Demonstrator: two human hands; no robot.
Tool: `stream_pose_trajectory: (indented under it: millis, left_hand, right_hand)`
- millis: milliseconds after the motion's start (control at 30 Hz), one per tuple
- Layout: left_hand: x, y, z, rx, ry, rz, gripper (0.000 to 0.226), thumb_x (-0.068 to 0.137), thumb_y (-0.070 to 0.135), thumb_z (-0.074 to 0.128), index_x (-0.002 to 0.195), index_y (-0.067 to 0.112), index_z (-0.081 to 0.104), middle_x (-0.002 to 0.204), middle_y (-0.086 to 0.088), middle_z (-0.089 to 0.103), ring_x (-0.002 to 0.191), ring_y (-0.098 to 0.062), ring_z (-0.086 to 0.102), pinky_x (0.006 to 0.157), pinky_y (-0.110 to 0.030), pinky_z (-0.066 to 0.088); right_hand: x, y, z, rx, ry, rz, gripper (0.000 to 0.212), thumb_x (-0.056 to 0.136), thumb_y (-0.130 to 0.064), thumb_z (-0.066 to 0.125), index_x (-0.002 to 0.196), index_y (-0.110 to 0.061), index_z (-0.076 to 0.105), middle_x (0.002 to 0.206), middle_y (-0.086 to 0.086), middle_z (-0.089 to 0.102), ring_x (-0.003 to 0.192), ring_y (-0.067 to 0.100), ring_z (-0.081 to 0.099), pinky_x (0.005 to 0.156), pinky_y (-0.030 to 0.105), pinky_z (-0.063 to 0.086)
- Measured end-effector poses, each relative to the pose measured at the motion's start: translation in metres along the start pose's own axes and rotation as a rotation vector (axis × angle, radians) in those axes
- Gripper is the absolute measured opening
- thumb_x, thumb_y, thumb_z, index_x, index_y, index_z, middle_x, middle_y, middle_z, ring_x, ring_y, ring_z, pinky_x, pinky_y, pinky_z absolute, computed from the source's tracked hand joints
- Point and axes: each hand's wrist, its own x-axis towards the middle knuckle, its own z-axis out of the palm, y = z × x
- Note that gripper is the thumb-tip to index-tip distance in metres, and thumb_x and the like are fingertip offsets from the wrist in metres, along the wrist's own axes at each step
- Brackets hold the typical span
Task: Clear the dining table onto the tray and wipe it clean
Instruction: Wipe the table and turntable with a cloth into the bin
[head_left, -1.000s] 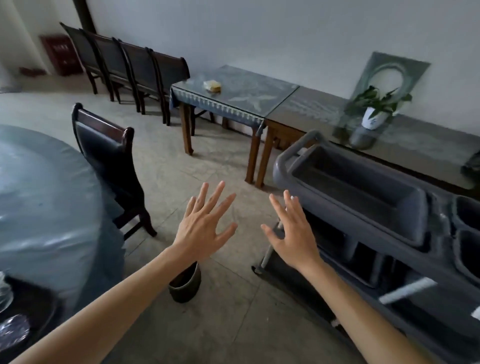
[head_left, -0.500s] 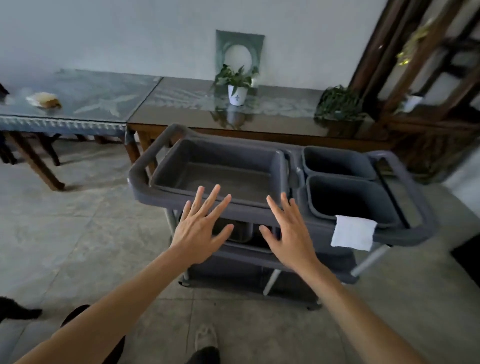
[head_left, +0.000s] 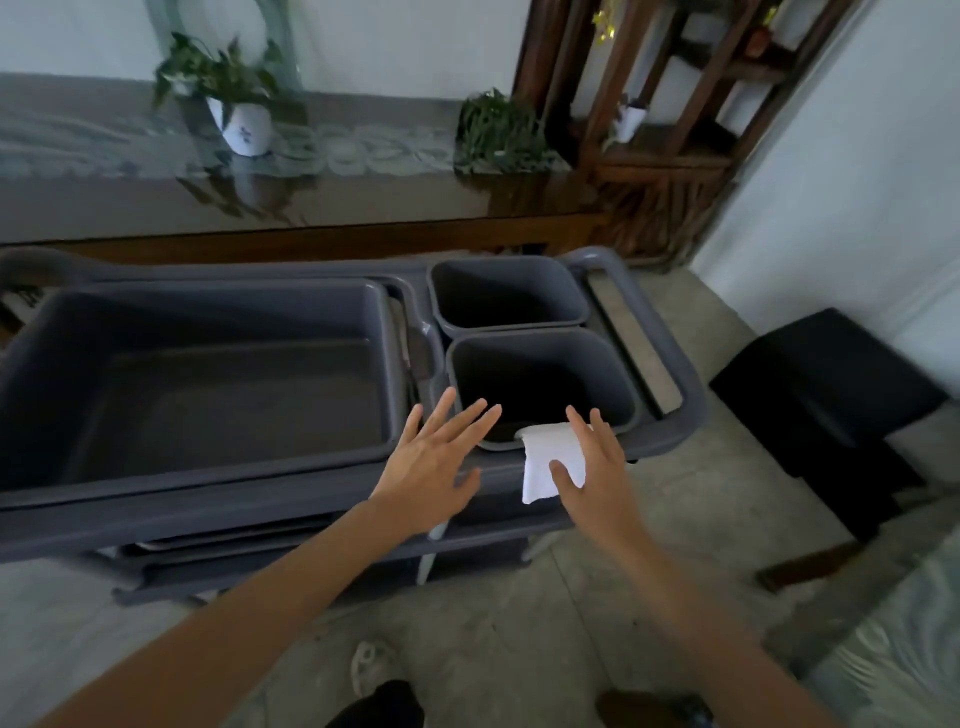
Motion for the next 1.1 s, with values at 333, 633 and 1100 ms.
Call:
stream_pose_trajectory:
  millis: [333,633,1100]
  left_hand:
    - [0.071,0.013,0.056,0.105,-0.095,0.215,0.089,0.091,0.016,0.064,0.16,0.041,0.013,0.166,0.012,0.022,0.154,-0.021,-0.011,0.123,-0.051,-0.007]
    - [0.084,0.012,0.084,0.047,0.12,0.359,0.048,0.081,0.018,0.08,0.125,0.032,0.068,0.144,0.0,0.057,0.132,-0.027,0.055,0.108,-0.049,0.046]
    - [0.097,0.074,0.032,-0.61,0.413,-0.183,0.029,0.103,0.031,0.053,0.126,0.019,0.066,0.122,0.016,0.068,0.106,-0.001,0.067,0.084,-0.02,0.055]
  right_hand:
    - [0.019,0.039,-0.002,0.114,0.012,0.303,0.074,0.1,-0.037,0.063,0.162,-0.026,0.023,0.157,0.007,0.032,0.132,0.013,0.042,0.096,0.023,0.037]
    - [0.031,0.069,-0.005,0.298,-0.025,0.231,0.078,0.09,-0.043,0.076,0.153,-0.042,0.03,0.13,-0.012,0.061,0.113,0.006,0.063,0.09,0.034,0.06]
    - [0.098,0.052,-0.078,0.755,-0.35,0.191,0.023,0.104,-0.016,0.059,0.111,-0.033,0.073,0.107,-0.005,0.074,0.101,0.013,0.07,0.075,0.021,0.056]
